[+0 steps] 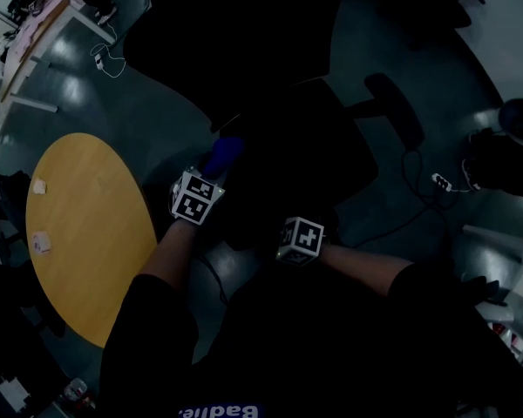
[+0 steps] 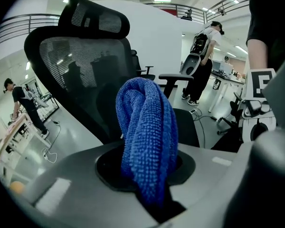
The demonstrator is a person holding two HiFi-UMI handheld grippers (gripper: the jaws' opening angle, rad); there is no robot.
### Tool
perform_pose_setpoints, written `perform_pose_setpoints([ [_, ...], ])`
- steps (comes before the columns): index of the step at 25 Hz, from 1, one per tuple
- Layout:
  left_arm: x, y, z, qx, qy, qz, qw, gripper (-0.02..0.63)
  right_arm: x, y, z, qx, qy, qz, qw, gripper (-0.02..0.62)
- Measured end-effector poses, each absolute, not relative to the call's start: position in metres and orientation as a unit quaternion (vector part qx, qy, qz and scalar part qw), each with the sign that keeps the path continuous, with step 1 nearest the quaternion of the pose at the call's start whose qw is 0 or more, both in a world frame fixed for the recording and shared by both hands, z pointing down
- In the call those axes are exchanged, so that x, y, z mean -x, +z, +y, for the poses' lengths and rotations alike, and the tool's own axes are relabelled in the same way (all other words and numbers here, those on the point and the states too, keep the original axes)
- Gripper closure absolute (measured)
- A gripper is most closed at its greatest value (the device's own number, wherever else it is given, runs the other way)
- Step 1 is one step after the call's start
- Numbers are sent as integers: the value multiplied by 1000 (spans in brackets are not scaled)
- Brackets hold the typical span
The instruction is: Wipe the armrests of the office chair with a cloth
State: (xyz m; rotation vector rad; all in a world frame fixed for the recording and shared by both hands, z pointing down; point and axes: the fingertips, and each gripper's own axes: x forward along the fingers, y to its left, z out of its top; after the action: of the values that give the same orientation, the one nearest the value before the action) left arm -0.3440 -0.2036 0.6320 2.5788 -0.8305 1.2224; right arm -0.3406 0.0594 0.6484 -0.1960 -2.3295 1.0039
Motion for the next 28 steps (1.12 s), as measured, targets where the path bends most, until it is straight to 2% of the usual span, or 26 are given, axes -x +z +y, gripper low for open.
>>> perform_pose_setpoints([
  [20, 309, 627, -83, -896, 361, -237, 98, 494, 347, 662, 56, -7, 417, -861, 290, 591],
  [28, 293, 627, -28, -903, 355, -217, 113, 494, 331, 674, 53, -40, 404, -849, 337, 591],
])
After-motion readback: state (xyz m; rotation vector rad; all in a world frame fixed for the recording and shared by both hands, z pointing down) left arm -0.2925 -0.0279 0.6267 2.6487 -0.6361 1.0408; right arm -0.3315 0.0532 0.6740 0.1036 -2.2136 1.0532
